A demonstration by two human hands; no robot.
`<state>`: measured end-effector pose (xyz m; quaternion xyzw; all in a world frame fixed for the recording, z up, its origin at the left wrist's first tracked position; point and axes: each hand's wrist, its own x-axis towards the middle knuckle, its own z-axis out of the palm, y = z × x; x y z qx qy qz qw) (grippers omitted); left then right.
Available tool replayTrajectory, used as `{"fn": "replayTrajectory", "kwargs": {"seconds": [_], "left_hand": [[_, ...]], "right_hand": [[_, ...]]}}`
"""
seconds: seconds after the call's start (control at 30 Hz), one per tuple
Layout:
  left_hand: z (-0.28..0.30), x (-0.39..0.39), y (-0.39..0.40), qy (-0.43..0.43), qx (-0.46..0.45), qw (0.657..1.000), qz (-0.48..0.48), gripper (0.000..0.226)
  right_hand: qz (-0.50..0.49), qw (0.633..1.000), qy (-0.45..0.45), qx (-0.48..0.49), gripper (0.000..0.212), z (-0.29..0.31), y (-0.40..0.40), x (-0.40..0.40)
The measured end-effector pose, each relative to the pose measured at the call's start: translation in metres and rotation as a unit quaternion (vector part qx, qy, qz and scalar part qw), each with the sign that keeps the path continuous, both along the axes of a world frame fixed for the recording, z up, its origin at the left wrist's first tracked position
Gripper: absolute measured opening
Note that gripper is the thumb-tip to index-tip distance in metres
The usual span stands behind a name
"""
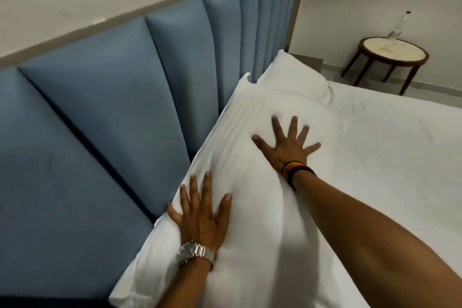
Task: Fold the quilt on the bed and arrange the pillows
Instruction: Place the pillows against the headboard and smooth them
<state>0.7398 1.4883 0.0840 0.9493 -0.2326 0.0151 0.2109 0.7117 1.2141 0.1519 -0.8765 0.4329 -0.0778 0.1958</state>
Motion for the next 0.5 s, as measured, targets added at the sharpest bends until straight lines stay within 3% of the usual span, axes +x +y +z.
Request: {"fn": "replayTrajectory", "kwargs": {"seconds": [0.13,0.3,0.4,0.47,0.5], "left_hand": [[-0.028,0.001,-0.019,0.051,-0.007,0.999,-0.013,0.080],[-0.007,0.002,-0.020,0.069,0.013,0.997,-0.033,0.087],[0.036,0.004,-0.018,0.089,-0.023,0.994,-0.058,0.091],[0.082,0.000,-0.024,0.098,-0.047,0.990,-0.093,0.088],[0.104,-0.004,-0.027,0.058,-0.007,0.992,-0.108,0.085]], "right_hand": [[-0.011,0.999,0.046,-0.005,0.103,-0.048,-0.006,-0.001],[0.012,0.998,0.057,0.036,0.106,-0.014,-0.007,-0.009],[0.032,0.997,0.001,0.064,0.095,0.031,0.004,-0.028],[0.018,0.992,-0.097,0.084,0.079,0.060,0.022,-0.059],[0.008,0.981,-0.165,0.106,0.071,0.076,0.038,-0.079]]}}
